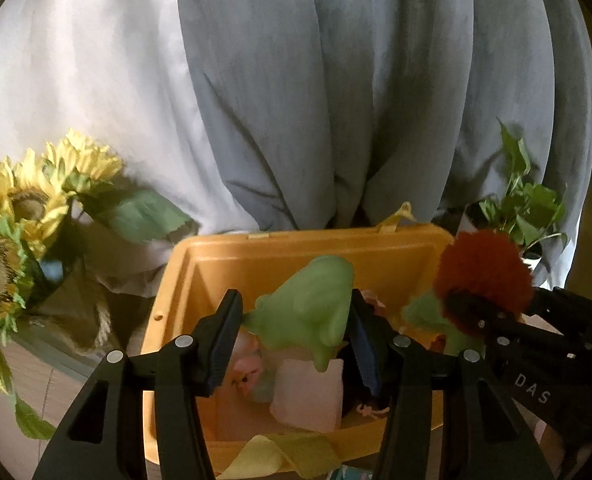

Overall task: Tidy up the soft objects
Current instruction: 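Open both tools to drop the green plush and red pompom into the crate, then withdraw both tools toward the blue cloth book and pink sponge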

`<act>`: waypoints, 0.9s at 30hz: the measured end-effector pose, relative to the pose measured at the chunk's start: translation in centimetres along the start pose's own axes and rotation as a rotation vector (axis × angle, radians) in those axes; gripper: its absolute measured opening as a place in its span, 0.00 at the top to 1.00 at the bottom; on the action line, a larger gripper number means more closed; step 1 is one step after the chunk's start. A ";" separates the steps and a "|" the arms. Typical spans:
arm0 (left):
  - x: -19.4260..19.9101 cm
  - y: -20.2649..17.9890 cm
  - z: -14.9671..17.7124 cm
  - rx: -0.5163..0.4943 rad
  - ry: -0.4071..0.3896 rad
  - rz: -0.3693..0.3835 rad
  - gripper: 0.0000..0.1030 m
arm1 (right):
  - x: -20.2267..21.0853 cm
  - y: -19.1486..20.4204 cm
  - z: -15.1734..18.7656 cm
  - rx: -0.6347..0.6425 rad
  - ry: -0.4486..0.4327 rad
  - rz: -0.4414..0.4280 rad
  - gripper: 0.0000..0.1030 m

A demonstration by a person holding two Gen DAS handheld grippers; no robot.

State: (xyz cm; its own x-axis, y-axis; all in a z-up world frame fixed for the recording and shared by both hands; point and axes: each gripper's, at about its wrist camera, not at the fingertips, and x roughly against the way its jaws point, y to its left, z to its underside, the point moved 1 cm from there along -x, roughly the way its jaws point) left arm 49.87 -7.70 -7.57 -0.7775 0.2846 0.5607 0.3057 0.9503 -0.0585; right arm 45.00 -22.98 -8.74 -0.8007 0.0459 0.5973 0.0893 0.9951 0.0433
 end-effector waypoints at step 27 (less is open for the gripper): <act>8.8 -2.0 0.7 -0.054 -0.129 -0.017 0.30 | 6.4 -1.5 1.3 -0.096 -0.096 0.075 0.29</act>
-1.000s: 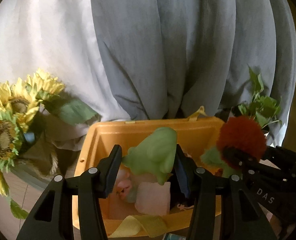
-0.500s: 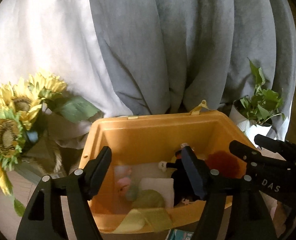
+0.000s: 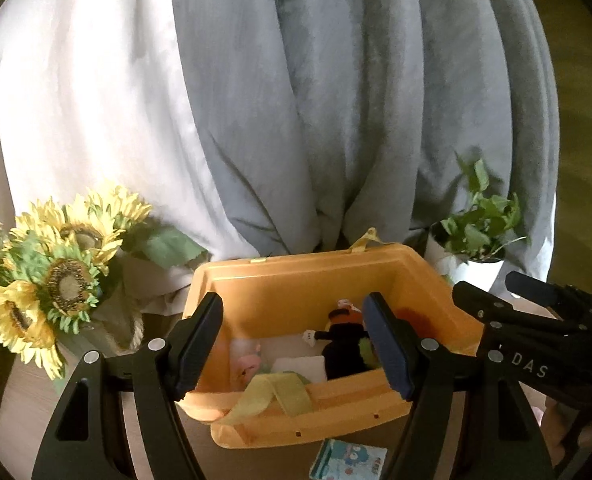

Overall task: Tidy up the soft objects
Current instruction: 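Withdraw both tools toward the blue cloth book and pink sponge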

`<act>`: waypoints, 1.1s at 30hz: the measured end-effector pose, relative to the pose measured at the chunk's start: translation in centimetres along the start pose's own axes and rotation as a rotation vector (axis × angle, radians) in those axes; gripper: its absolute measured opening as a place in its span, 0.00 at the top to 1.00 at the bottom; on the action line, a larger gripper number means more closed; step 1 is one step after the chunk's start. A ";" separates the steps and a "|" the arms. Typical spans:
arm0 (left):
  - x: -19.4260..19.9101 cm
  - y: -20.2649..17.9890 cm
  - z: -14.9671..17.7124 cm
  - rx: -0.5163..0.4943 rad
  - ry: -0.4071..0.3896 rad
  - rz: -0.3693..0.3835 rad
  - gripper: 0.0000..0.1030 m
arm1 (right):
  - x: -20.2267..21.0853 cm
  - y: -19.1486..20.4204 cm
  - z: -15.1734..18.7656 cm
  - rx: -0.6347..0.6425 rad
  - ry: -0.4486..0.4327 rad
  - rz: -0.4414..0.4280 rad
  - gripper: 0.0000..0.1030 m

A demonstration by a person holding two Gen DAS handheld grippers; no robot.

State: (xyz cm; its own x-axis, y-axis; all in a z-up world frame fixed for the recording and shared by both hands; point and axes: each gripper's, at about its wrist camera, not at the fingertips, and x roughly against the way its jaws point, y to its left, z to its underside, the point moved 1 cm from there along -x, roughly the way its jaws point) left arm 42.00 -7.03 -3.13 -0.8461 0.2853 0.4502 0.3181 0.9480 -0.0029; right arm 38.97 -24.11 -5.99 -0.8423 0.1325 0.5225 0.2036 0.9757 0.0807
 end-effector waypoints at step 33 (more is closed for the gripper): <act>3.5 -2.9 8.5 0.022 0.119 0.046 0.23 | 8.5 -4.0 9.3 -0.193 -0.046 0.360 0.17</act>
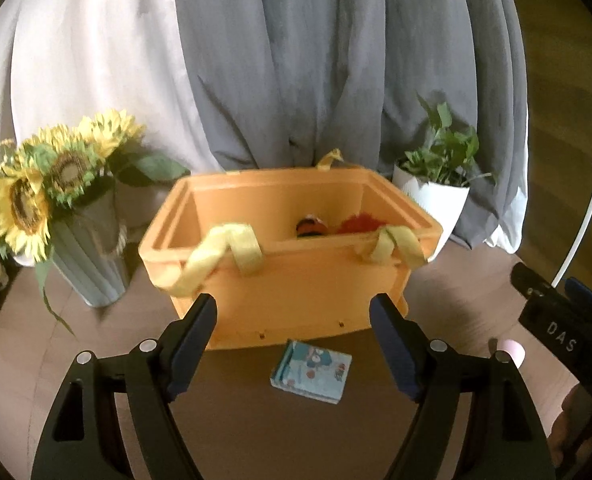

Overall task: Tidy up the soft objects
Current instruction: 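Withdraw both tools toward the blue cloth book and pink sponge, then grasp the blue cartoon cloth book with the left tool while the right tool grasps the pink sponge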

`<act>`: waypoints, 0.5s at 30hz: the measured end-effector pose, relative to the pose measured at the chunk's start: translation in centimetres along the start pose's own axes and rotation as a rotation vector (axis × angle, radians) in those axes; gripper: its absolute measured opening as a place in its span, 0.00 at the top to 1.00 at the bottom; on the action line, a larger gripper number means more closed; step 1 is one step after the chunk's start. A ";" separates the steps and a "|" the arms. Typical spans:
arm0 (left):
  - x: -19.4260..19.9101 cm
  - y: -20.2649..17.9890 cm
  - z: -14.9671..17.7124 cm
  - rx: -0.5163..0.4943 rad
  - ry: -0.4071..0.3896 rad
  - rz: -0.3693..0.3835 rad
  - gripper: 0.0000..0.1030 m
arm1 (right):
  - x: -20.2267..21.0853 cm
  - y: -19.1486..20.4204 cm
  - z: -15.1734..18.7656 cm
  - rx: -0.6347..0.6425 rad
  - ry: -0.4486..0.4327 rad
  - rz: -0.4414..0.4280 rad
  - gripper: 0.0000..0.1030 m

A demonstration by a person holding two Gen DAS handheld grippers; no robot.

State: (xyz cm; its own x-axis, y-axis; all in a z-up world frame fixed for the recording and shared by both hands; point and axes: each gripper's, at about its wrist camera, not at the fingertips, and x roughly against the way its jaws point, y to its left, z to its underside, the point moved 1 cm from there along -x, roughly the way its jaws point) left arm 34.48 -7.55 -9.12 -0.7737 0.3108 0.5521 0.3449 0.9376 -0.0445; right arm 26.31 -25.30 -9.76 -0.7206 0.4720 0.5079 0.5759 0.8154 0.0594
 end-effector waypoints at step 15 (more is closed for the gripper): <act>-3.8 -1.8 3.4 -0.028 0.114 -0.004 0.09 | -0.9 -3.6 4.0 -0.065 0.072 0.161 0.07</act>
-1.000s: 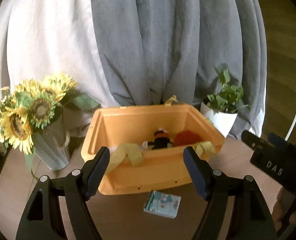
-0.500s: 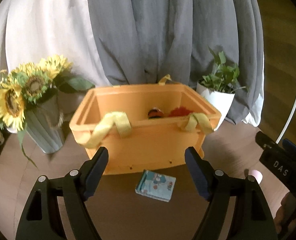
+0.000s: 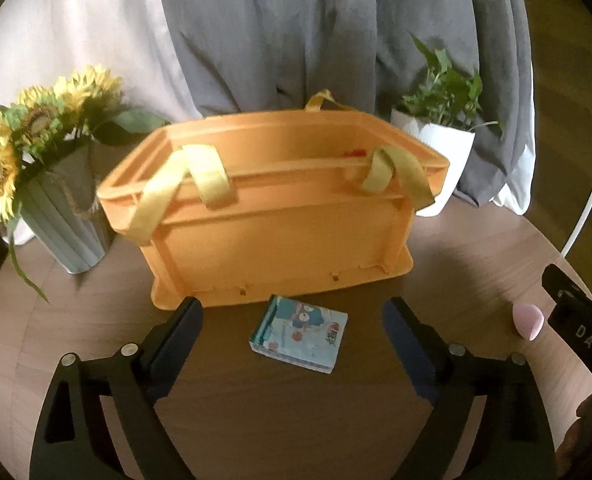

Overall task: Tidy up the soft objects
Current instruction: 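Grasp the blue cartoon cloth book with the left tool while the right tool grasps the pink sponge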

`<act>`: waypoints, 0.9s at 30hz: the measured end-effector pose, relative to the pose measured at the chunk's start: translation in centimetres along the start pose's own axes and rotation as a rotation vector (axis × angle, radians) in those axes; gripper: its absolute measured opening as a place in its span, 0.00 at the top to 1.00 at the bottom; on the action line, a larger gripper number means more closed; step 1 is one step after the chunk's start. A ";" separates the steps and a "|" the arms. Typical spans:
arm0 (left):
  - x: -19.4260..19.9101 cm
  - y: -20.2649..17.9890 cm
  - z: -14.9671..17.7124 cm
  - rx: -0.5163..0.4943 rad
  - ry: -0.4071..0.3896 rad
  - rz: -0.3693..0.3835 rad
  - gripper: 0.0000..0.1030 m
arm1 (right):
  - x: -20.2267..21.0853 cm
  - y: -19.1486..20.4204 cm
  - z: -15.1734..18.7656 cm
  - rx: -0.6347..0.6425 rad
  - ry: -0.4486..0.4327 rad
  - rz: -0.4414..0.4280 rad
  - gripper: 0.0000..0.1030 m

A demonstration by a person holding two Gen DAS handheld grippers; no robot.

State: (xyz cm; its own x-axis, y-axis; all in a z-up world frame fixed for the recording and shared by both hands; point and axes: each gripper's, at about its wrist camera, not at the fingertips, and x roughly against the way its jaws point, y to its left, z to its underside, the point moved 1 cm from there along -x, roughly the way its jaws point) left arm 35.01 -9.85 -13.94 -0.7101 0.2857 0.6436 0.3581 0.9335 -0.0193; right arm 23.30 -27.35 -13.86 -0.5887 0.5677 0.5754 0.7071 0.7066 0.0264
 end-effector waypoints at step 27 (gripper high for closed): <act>-8.1 -1.4 2.4 -0.070 0.185 -0.096 0.04 | -9.2 -1.5 2.9 0.014 0.236 0.102 0.05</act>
State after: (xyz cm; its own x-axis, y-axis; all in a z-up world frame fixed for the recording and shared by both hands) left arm 38.76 -12.97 -20.96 -0.6218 0.1455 0.7695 0.3402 0.9352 0.0980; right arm 26.48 -32.38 -21.55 -0.4059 0.5235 0.7491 0.7517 0.6574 -0.0522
